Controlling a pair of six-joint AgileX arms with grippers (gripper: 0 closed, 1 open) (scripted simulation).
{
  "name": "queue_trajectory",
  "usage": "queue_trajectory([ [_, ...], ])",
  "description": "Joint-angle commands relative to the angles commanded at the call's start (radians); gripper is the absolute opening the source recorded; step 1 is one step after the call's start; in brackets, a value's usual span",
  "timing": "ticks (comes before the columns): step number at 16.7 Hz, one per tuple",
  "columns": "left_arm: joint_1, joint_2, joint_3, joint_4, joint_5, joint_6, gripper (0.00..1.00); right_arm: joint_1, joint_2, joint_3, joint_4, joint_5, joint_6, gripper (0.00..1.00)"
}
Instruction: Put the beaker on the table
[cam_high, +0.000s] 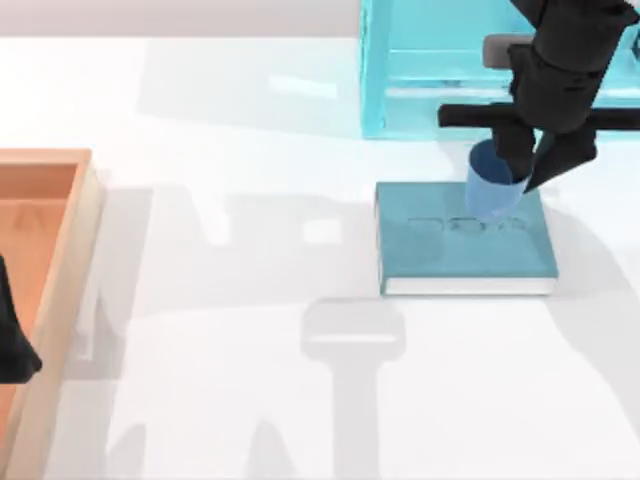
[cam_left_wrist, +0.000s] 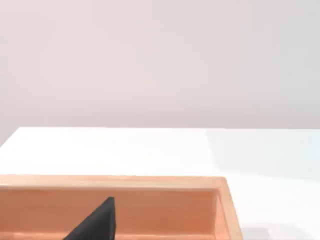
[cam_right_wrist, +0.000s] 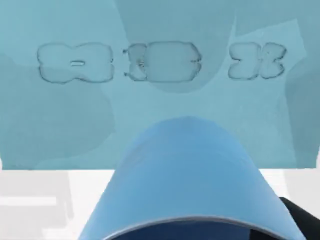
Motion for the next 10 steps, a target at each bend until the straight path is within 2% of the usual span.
queue_trajectory([
  [6, 0.000, 0.000, 0.000, 0.000, 0.000, 0.000, 1.00, 0.028, -0.237, -0.325, 0.079, -0.015, 0.017, 0.00],
  [10, 0.000, 0.000, 0.000, 0.000, 0.000, 0.000, 1.00, 0.035, -0.286, -0.380, 0.096, -0.018, 0.020, 0.00],
])
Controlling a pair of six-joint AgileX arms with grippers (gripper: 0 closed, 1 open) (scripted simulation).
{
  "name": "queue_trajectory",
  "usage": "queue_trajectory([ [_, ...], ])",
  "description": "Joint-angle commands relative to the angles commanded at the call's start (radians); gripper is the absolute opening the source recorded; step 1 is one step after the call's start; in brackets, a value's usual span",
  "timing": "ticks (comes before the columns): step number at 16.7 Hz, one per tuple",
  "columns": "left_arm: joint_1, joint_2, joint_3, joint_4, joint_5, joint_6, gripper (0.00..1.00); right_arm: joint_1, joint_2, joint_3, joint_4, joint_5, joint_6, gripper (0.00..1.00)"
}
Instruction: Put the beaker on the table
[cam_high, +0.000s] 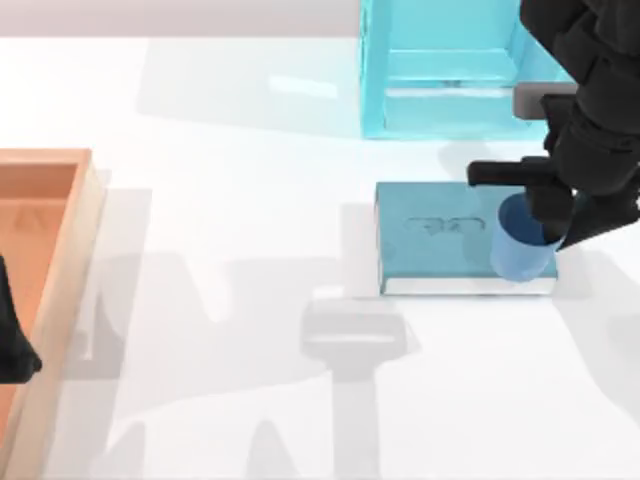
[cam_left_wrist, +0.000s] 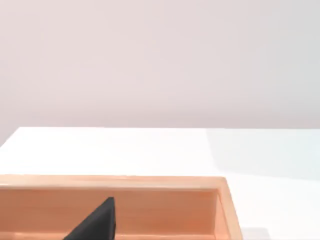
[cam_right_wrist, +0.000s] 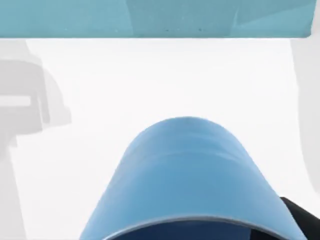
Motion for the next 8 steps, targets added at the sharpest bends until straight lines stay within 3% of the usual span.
queue_trajectory([
  [4, 0.000, 0.000, 0.000, 0.000, 0.000, 0.000, 1.00, -0.002, 0.009, -0.015, 0.015, 0.000, 0.002, 0.00],
  [8, 0.000, 0.000, 0.000, 0.000, 0.000, 0.000, 1.00, 0.013, 0.035, -0.115, 0.155, 0.001, 0.021, 0.00],
])
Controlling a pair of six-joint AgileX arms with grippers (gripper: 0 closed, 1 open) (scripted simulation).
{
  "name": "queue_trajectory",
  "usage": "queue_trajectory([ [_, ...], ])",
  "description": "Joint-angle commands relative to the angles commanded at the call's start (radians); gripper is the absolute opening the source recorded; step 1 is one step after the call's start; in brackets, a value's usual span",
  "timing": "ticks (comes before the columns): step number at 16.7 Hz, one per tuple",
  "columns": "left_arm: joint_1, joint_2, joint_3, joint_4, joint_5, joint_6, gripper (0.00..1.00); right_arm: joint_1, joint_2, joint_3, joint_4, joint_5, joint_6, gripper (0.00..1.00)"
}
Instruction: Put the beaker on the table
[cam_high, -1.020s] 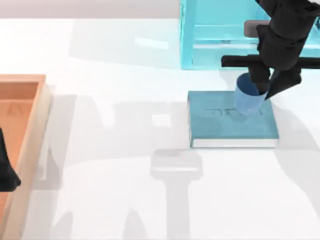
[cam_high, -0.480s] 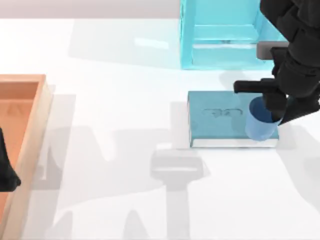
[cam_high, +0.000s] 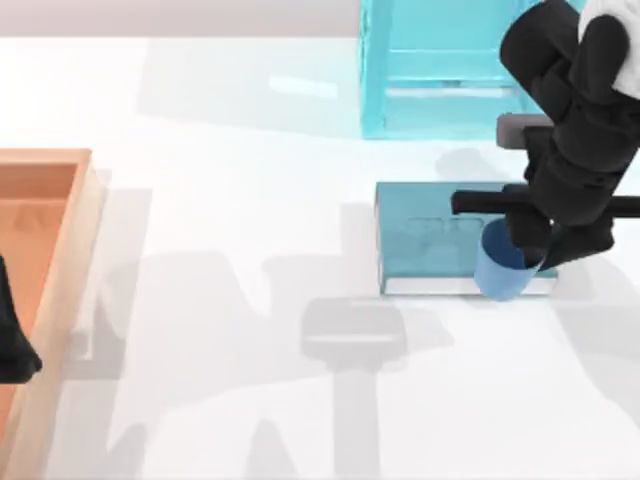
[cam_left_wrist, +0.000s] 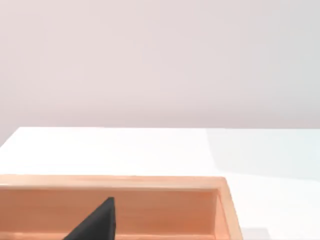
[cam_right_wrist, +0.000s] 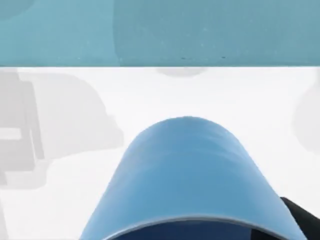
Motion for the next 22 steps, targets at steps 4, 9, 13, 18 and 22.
queue_trajectory([
  [4, 0.000, 0.000, 0.000, 0.000, 0.000, 0.000, 1.00, 0.016, 0.021, -0.069, 0.085, -0.001, 0.010, 0.00],
  [9, 0.000, 0.000, 0.000, 0.000, 0.000, 0.000, 1.00, 0.016, 0.021, -0.069, 0.085, -0.001, 0.010, 0.15],
  [13, 0.000, 0.000, 0.000, 0.000, 0.000, 0.000, 1.00, 0.016, 0.021, -0.069, 0.085, -0.001, 0.010, 0.45],
  [18, 0.000, 0.000, 0.000, 0.000, 0.000, 0.000, 1.00, 0.016, 0.021, -0.069, 0.085, -0.001, 0.010, 0.83],
  [22, 0.000, 0.000, 0.000, 0.000, 0.000, 0.000, 1.00, 0.016, 0.021, -0.069, 0.085, -0.001, 0.010, 1.00],
])
